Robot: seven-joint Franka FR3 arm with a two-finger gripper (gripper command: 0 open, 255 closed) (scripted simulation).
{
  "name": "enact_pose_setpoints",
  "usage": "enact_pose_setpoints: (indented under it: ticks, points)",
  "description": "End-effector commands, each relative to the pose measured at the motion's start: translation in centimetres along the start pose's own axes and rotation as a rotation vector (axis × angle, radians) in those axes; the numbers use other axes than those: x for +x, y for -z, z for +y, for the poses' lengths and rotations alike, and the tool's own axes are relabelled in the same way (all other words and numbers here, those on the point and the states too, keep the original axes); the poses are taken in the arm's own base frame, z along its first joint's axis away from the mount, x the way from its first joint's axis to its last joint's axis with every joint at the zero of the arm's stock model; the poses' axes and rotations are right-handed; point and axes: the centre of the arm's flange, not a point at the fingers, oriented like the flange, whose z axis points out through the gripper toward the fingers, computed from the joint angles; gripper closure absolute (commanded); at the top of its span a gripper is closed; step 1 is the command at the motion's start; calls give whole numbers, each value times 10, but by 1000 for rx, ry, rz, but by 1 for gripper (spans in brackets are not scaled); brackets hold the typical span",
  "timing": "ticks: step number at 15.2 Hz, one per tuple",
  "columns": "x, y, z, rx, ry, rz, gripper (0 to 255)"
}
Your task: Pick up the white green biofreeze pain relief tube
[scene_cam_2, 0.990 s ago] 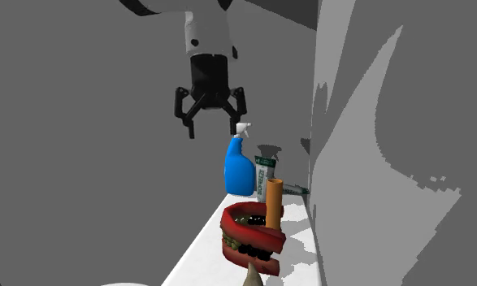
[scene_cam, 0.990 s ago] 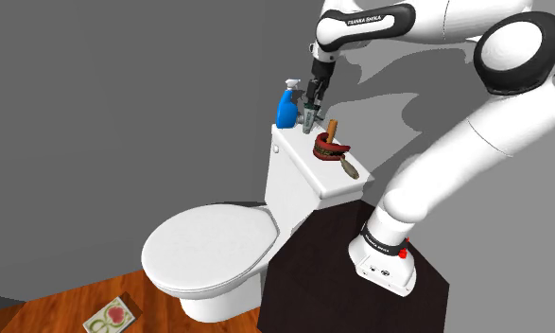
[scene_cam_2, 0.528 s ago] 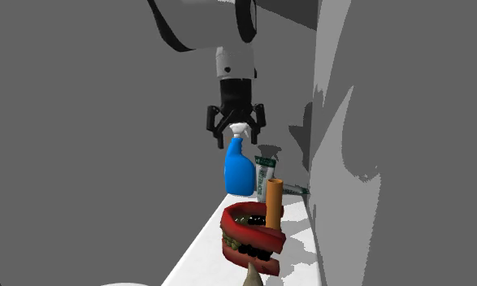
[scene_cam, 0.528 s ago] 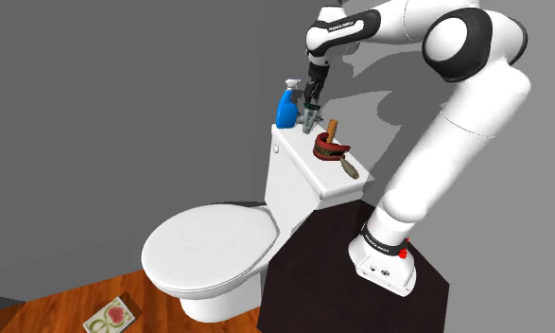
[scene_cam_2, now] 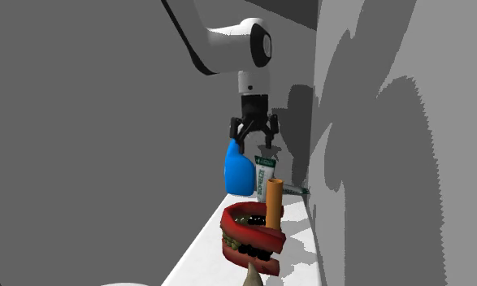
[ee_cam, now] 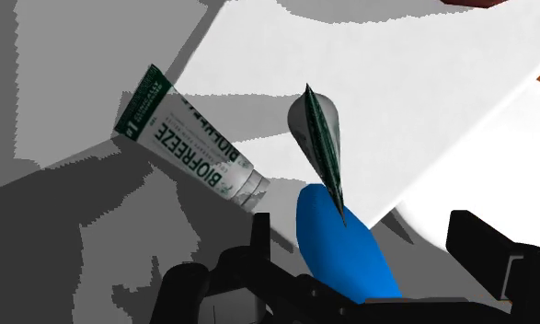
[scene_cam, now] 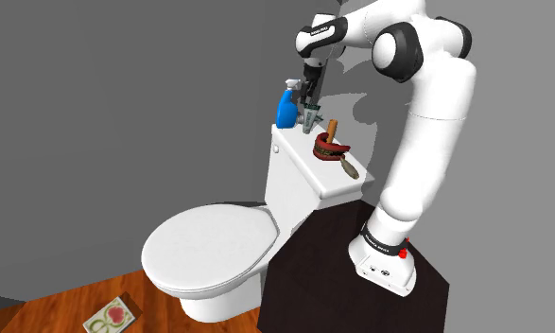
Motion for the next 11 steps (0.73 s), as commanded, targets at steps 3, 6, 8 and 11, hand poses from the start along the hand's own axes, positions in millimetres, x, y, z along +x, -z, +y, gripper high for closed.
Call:
enact_pose_setpoints:
  ticks: [3,6,8,11]
  points:
    - [4,-17,5,-1,5,2,0]
    - [3,-33,4,-1,5,2,0]
    - [3,-42,4,-1,5,2,0]
    - [3,-42,3,-1,5,2,255]
